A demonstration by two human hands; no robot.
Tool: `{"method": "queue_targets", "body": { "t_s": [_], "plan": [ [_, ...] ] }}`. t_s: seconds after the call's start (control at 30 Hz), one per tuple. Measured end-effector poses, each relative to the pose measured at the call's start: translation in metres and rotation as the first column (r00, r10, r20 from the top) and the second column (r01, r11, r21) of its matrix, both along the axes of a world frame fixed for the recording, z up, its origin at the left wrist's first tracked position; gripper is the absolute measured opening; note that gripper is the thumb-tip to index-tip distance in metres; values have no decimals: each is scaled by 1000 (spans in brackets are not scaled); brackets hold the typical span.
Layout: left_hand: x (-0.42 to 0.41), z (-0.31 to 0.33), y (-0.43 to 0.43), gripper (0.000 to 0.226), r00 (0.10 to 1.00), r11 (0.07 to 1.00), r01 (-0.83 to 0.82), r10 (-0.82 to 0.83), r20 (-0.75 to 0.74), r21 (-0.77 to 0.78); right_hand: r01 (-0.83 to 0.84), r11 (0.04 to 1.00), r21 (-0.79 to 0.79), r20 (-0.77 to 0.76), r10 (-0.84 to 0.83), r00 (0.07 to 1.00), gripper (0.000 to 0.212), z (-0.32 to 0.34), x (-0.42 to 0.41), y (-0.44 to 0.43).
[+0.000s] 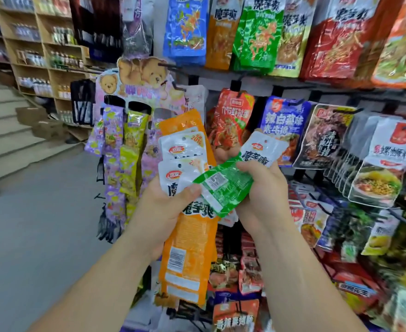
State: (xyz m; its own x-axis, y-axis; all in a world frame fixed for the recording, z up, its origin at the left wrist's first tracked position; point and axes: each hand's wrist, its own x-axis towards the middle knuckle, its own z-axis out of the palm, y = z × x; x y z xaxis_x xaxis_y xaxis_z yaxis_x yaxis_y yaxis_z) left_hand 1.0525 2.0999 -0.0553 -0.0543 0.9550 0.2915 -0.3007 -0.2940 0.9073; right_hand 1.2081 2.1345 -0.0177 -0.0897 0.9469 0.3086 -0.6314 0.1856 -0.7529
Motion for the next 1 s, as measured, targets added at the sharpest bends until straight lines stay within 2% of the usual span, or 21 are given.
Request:
{"method": "queue_targets", "body": {
  "t_s": [0.07,0.2,0.23,0.27,0.33,0.4,0.43,0.53,0.63,0.73,0.8,0.93,1.0],
  "plan": [
    [-2,3,1,22,999,999,-38,38,5,-2,-46,999,-18,-73,45,996,15,13,7,1],
    [-6,20,3,27,996,995,-80,83,-45,63,91,996,-5,-20,-91,996,56,32,14,-1],
    [-6,26,4,32,995,993,-84,88,-45,86,124,992,9,13,-124,992,61,39,14,-1],
    [-7,34,5,37,995,990,-82,88,-45,110,157,987,21,59,-158,986,57,45,15,1],
    [-9,53,8,45,995,984,-85,93,-47,154,265,963,57,246,-271,931,39,64,16,5],
    [-10,77,12,39,991,972,-115,128,-50,204,364,914,181,422,-407,810,28,87,20,8],
    [-10,90,14,34,988,964,-132,146,-43,231,384,883,270,458,-469,756,24,98,23,9],
    [-10,127,26,25,980,932,-181,200,-26,314,405,786,467,448,-605,658,18,135,34,15],
    [-10,163,40,26,976,891,-191,217,-17,411,445,710,546,439,-695,569,21,174,40,29],
    [-10,190,60,30,977,870,-189,214,-4,455,423,732,534,437,-667,604,8,208,42,45],
    [-11,202,73,35,977,865,-194,211,16,462,432,730,529,435,-670,601,11,227,42,52],
    [-16,213,91,39,978,865,-191,207,17,464,490,612,621,415,-787,457,32,254,37,69],
    [-17,210,96,35,978,876,-192,207,15,443,515,589,623,388,-804,450,32,264,33,78]
  ]
}}
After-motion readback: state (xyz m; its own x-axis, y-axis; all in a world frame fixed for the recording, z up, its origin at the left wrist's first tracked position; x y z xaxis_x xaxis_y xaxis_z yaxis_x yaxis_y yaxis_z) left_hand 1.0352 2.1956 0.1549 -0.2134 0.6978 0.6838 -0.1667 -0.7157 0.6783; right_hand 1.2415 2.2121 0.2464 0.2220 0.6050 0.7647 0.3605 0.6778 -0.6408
